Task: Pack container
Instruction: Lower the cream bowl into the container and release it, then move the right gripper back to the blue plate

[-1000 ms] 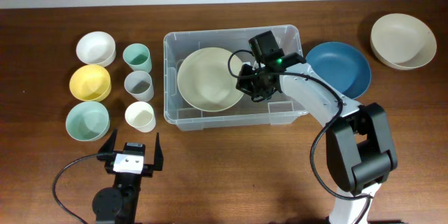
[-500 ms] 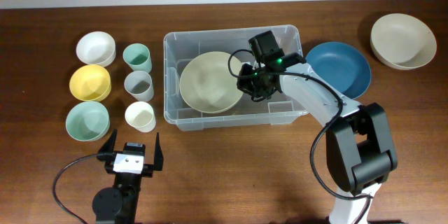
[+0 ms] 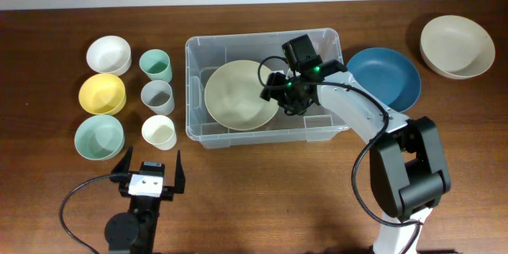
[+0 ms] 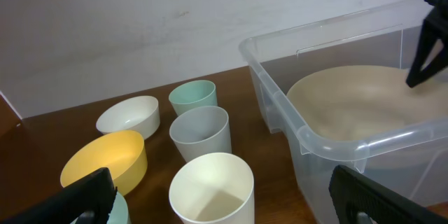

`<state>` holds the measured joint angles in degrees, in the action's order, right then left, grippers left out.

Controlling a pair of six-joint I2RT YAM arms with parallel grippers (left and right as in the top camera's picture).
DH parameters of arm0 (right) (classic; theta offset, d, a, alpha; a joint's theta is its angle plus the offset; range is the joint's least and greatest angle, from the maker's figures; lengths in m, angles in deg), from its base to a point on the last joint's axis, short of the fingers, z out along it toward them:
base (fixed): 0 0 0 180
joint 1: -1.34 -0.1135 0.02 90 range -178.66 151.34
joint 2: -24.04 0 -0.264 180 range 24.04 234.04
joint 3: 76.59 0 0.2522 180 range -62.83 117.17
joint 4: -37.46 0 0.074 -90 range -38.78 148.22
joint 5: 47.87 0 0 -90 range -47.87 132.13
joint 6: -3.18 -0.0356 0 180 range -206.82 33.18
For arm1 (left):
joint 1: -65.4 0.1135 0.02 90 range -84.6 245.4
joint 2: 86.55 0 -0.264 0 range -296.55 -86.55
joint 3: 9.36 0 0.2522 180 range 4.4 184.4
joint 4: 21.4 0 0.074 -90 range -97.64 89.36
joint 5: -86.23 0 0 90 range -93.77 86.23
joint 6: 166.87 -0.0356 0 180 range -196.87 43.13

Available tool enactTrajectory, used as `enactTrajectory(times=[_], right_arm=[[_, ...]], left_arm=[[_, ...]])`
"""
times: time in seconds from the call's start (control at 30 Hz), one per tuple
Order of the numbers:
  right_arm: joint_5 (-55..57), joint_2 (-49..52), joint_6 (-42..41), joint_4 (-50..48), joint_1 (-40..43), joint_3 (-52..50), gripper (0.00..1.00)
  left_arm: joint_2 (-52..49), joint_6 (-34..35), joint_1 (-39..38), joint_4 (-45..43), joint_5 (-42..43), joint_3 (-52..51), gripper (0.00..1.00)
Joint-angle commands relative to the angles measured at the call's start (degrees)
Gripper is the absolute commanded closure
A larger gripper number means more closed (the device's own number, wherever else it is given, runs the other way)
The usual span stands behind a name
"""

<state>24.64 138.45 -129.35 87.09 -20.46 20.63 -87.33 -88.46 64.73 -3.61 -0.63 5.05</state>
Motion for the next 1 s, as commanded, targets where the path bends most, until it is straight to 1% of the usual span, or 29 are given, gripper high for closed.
enactTrajectory(times=[0.0, 0.1, 0.2, 0.3, 0.4, 0.53, 0.67, 0.83, 0.97], right_arm=[[-1.38, 0.20, 0.26, -0.15, -0.31, 1.09, 0.19], [-1.36, 0.17, 0.33, -0.20, -0.31, 1.11, 0.13], [-1.36, 0.17, 2.80, -0.13, -0.28, 1.88, 0.12], [-1.33, 0.15, 3.61, 1.33, -0.20, 3.93, 0.11], [-1.33, -0.07, 6.21, 3.26, 0.42, 7.28, 0.11], [-1.03, -0.17, 9.35, 9.03, 3.10, 14.45, 0.11], [3.98, -0.17, 9.73, 18.60, 9.14, 23.65, 0.08], [5.73, -0.17, 9.73, 29.66, 21.22, 34.18, 0.07], [5.73, -0.17, 9.75, 34.18, 31.26, 37.90, 0.04]], left_arm=[[0.37, -0.72, 0.31, 0.37, -0.15, -0.13, 0.00], [0.37, -0.72, 0.31, 0.37, -0.15, -0.13, 0.00], [0.37, -0.72, 0.31, 0.35, -0.15, -0.13, 0.00], [0.37, -0.72, 0.31, 0.37, -0.15, -0.13, 0.00], [0.37, -0.72, 0.31, 0.35, -0.15, -0.13, 0.00], [0.37, -0.72, 0.31, 0.37, -0.15, -0.13, 0.00], [0.37, -0.72, 0.31, 0.37, -0.15, -0.11, 0.00], [0.37, -0.72, 0.31, 0.35, -0.15, -0.13, 0.00], [0.37, -0.72, 0.31, 0.37, -0.15, -0.13, 0.00]])
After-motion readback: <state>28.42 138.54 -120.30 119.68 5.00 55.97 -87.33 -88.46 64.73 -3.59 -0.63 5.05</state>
